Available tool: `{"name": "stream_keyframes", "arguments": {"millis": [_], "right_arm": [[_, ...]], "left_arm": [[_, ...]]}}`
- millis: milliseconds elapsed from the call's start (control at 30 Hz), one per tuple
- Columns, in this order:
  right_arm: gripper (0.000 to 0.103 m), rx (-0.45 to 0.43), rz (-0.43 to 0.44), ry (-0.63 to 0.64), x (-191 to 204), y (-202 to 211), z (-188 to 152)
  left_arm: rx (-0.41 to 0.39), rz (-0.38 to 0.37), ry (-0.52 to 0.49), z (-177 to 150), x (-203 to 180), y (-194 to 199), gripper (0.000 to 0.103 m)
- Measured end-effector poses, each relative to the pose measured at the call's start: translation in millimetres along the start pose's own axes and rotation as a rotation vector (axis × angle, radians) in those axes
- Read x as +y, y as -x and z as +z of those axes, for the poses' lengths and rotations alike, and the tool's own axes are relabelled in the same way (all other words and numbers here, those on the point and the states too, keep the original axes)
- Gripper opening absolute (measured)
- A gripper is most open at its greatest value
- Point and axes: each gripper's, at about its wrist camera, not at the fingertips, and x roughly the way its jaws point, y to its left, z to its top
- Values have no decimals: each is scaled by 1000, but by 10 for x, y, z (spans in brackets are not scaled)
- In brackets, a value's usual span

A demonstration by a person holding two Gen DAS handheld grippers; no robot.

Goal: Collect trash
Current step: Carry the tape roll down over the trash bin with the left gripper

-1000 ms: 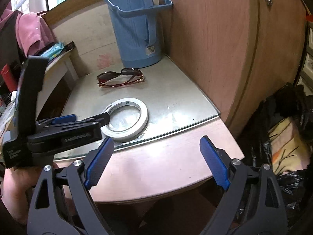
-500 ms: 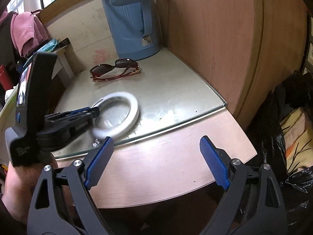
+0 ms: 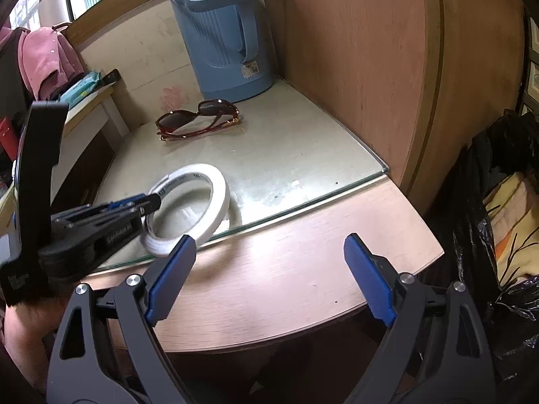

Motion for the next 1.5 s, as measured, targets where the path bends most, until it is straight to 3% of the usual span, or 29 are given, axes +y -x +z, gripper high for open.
{"name": "stream_keyframes", "arguments": {"millis": [300, 700, 1067, 1500], "right_arm": [[89, -3, 4, -17, 77, 465, -237], [89, 36, 38, -21, 381, 1458, -1218], [89, 69, 128, 72, 1163, 1958, -1961], [89, 188, 239, 186, 2162, 1800, -2809]], "left_arm": [[17, -13, -8, -434, -65, 434, 14], [35, -41, 29, -1519, -31, 1465, 14], [46, 10, 106, -2585, 592, 2175, 14], [111, 107, 239, -3667, 1520, 2338, 14]]}}
